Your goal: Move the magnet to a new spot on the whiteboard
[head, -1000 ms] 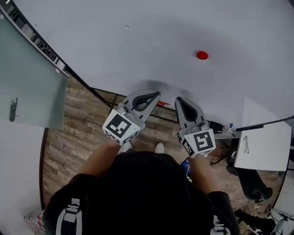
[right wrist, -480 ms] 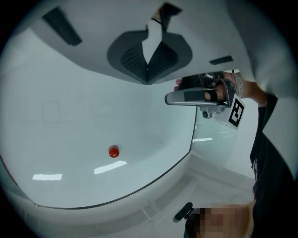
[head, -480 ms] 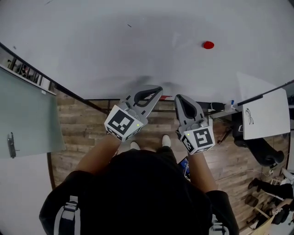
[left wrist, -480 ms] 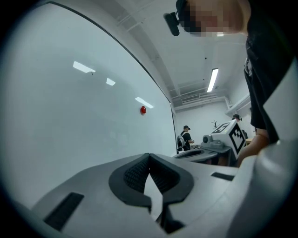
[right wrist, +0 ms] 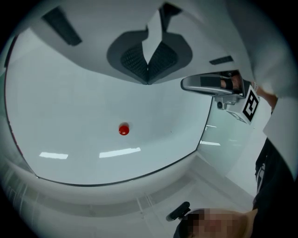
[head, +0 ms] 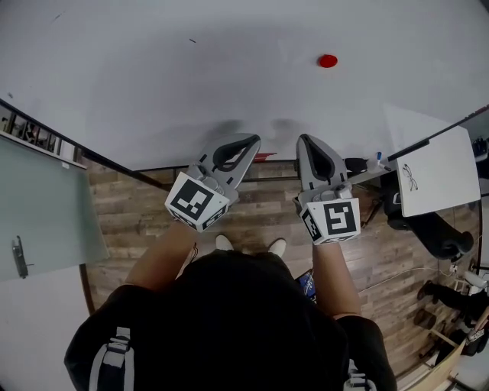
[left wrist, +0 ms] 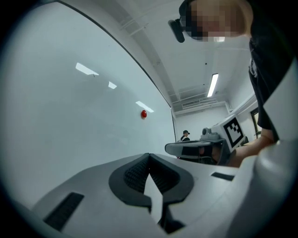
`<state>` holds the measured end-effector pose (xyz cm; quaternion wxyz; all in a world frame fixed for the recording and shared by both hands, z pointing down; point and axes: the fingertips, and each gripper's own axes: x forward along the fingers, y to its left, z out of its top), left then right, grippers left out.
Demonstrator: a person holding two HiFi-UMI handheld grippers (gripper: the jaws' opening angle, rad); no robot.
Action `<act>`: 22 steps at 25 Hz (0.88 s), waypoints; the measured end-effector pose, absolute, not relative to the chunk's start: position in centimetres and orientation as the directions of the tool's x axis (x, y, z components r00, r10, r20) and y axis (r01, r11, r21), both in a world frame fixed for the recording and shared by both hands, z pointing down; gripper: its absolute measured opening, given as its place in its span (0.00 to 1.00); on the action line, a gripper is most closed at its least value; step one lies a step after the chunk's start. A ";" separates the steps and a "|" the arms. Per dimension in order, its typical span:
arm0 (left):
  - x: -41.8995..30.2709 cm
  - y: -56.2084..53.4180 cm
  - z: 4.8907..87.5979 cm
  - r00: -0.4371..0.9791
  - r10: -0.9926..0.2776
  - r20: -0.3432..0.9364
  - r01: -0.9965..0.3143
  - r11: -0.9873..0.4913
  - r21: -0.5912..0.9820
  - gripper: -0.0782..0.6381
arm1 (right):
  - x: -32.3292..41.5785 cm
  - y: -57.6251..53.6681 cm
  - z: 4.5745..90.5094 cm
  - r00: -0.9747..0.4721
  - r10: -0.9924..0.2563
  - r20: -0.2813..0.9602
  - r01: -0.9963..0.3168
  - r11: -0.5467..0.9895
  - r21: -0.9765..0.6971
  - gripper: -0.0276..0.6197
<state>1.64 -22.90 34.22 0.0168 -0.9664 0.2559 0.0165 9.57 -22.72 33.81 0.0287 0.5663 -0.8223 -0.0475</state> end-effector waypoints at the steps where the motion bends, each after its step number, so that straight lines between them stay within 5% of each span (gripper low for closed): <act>1: 1.8 -22.8 34.1 0.864 -0.502 -0.041 -0.504 -0.863 -0.033 0.11 | 9.8 -22.9 33.2 -0.357 -0.934 -0.022 -0.929 0.352 0.116 0.03; 22: 1.8 -22.4 33.4 0.778 -0.627 -0.041 -0.628 -0.775 -0.067 0.12 | 12.7 -26.6 23.6 -0.243 -0.901 -0.360 -0.960 0.170 0.222 0.20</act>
